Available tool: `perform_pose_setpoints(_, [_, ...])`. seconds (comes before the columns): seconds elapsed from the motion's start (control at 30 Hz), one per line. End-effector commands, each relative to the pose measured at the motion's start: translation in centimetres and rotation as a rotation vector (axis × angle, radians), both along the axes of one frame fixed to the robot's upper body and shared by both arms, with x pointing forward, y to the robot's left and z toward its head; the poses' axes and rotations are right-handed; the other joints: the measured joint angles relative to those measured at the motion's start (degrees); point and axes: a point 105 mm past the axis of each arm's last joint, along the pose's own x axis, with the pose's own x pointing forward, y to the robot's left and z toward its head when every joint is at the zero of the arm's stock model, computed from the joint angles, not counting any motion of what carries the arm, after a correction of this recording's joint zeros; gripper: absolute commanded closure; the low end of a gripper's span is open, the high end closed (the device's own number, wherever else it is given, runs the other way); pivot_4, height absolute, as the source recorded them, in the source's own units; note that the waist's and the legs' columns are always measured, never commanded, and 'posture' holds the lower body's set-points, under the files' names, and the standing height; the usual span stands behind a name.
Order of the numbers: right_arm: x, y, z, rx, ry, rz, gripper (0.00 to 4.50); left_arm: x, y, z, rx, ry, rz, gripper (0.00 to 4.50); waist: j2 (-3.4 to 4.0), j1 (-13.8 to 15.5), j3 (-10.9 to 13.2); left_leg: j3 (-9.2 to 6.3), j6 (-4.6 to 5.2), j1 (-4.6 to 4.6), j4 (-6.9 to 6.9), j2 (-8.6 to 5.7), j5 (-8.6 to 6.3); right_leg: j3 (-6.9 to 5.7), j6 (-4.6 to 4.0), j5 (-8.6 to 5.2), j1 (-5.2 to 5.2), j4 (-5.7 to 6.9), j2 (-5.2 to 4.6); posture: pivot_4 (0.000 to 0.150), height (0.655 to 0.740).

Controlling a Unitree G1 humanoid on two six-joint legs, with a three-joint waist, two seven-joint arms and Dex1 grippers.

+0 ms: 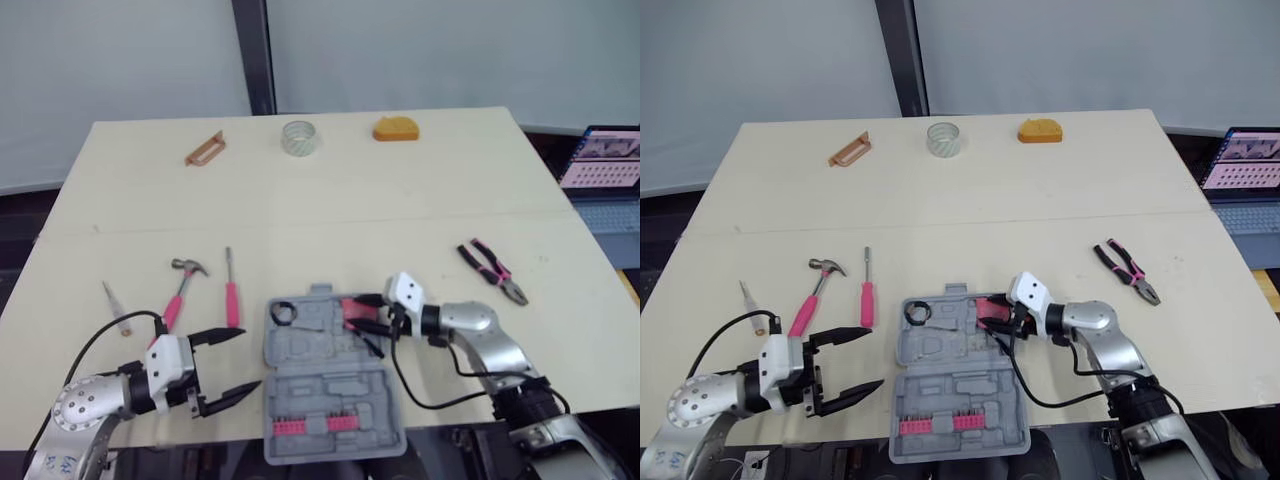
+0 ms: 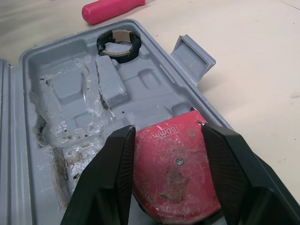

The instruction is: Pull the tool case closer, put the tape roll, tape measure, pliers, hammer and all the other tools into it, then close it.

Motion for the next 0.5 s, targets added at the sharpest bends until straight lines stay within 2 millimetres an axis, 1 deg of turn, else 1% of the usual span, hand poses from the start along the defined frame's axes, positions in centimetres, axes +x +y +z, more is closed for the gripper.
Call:
perform_pose_setpoints(0.03, [-0.6, -0.4, -2.4, -0.037, 0.064, -0.025, 2.12, -0.2, 0.0, 1.0, -0.003, -0.037, -0.016, 0.00, -0.02, 0.00, -0.01, 0.00, 0.00, 0.02, 0.00, 0.00, 0.00, 0.00, 0.00, 0.00, 0.02, 0.00, 0.00, 0.150, 0.7400])
perform_pose_setpoints(0.23, [-1.0, -0.8, -3.5, -0.053, 0.075, -0.039, 2.12, -0.1, 0.0, 1.3, 0.005, -0.040, -0.020, 0.00, -0.08, 0.00, -0.05, 0.00, 0.00, 0.06, -0.01, 0.00, 0.00, 0.00, 0.00, 0.00, 0.06, -0.01, 0.00, 0.150, 0.7400])
perform_pose_setpoints(0.5, [-1.3, -0.8, -4.2, -0.053, 0.086, -0.050, 2.12, 0.1, -0.2, 1.6, 0.005, -0.042, -0.026, 0.00, -0.19, 0.01, -0.11, 0.00, 0.00, 0.15, -0.01, 0.01, 0.00, 0.00, 0.00, 0.00, 0.17, -0.05, 0.00, 0.150, 0.7400])
